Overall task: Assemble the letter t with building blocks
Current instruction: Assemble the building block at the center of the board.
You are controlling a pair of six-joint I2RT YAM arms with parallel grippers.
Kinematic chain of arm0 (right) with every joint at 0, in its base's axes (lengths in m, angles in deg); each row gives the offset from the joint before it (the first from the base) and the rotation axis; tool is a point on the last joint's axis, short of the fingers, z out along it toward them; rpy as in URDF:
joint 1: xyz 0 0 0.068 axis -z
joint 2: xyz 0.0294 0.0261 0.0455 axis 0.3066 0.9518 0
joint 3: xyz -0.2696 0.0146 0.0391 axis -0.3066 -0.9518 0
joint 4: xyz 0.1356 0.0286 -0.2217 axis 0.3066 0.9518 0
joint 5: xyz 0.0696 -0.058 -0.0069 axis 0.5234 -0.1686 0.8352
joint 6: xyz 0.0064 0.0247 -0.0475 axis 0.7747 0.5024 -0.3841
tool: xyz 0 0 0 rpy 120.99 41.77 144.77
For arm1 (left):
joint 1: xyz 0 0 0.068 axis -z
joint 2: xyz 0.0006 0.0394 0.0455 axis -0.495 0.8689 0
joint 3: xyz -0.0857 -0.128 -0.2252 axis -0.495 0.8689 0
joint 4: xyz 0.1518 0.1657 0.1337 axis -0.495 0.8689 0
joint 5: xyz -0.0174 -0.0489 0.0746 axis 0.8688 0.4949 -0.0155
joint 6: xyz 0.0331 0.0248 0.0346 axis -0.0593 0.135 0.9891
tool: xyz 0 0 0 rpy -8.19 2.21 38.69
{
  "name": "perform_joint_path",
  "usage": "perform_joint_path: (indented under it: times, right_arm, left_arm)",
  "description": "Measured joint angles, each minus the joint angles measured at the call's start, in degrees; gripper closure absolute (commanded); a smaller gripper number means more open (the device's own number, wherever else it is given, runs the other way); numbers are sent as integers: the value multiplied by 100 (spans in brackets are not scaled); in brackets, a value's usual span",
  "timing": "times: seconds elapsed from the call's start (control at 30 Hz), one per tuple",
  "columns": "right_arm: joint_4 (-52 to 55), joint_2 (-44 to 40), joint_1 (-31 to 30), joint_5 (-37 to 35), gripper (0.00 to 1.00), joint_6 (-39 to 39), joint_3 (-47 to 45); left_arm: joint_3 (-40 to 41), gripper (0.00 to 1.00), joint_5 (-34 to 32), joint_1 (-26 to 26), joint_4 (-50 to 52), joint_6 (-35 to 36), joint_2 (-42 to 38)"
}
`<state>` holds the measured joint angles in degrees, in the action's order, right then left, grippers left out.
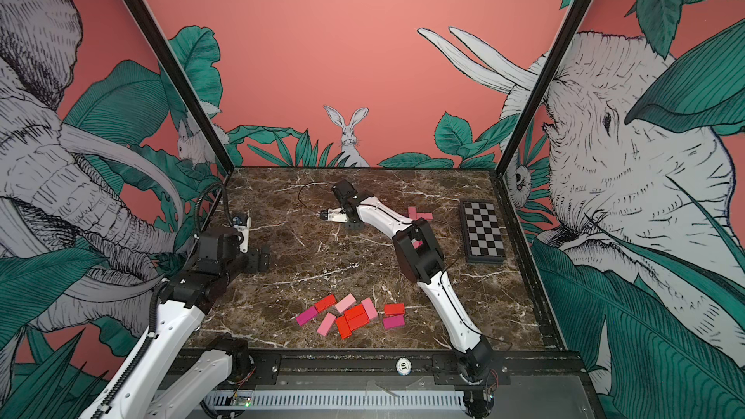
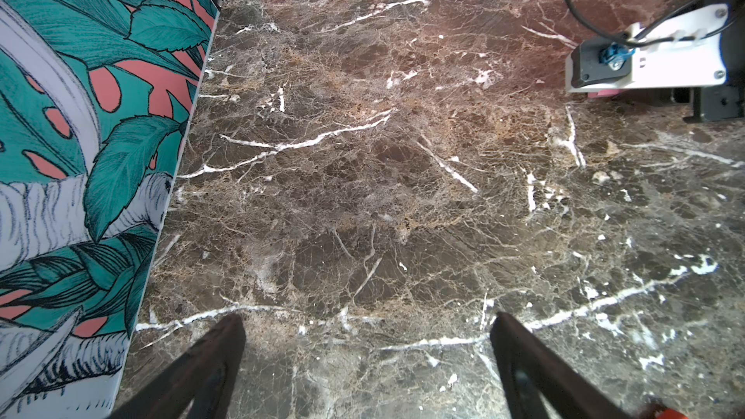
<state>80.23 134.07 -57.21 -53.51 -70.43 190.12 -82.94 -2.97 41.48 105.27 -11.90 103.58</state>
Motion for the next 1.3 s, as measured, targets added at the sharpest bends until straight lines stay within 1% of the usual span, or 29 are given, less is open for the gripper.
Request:
perform_joint_path:
  times: [0.47,0.9,1.07,1.27,1.3]
  right_arm:
    - [243,-46,4,149,78,-2,-4]
    - [269,-59,4,164,66,-48,-22]
    - [275,-68,4,164,59,-44,-22]
    - [295,-81,9,199,57,-20,-22]
    - [297,-85,11,208,55,-7,-22]
  left_arm:
    - [0,3,-2,0,0,0,15]
    - [0,3,-4,0,0,0,26]
    - [0,3,-4,0,0,0,37]
    - [0,3,-4,0,0,2,42]
    - [0,2,-4,0,0,0,42]
